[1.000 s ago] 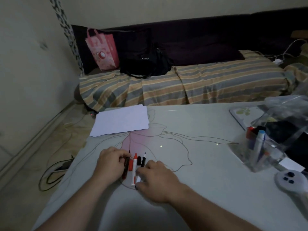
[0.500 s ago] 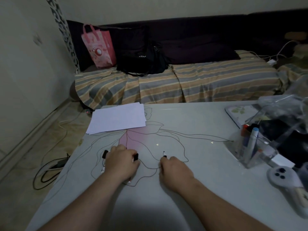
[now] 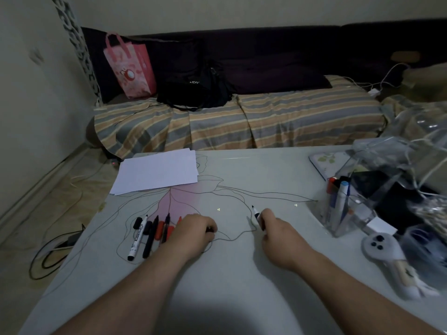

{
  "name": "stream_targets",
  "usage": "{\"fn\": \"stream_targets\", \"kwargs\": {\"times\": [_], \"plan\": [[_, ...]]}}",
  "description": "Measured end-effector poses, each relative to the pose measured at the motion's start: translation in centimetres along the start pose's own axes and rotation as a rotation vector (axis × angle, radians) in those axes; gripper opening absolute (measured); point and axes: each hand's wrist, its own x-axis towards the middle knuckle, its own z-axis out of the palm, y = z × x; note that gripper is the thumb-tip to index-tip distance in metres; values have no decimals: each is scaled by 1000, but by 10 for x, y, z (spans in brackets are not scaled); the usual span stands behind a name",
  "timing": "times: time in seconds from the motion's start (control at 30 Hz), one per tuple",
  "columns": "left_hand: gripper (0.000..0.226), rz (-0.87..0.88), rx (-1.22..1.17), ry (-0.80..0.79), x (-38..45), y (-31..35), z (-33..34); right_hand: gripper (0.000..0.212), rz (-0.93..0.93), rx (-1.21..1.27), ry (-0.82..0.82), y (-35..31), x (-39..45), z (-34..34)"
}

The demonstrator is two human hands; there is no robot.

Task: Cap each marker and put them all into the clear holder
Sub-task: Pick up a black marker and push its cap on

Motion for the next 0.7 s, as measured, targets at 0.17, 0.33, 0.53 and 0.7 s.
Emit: {"fn": "stream_targets", "kwargs": {"times": [0.17, 0.33, 0.53, 0.7], "plan": [[9, 108, -168, 63, -7, 23, 1, 36, 25, 93, 130, 13, -12, -21], [32, 15, -630, 197, -4, 45, -11, 11, -12, 191, 259, 20, -13, -37], [30, 2, -994, 205, -5, 58, -20, 11, -260, 112, 344, 24, -13, -45], [34, 55, -972, 201, -7, 65, -21, 13, -287, 37, 368, 25, -12, -47]]}}
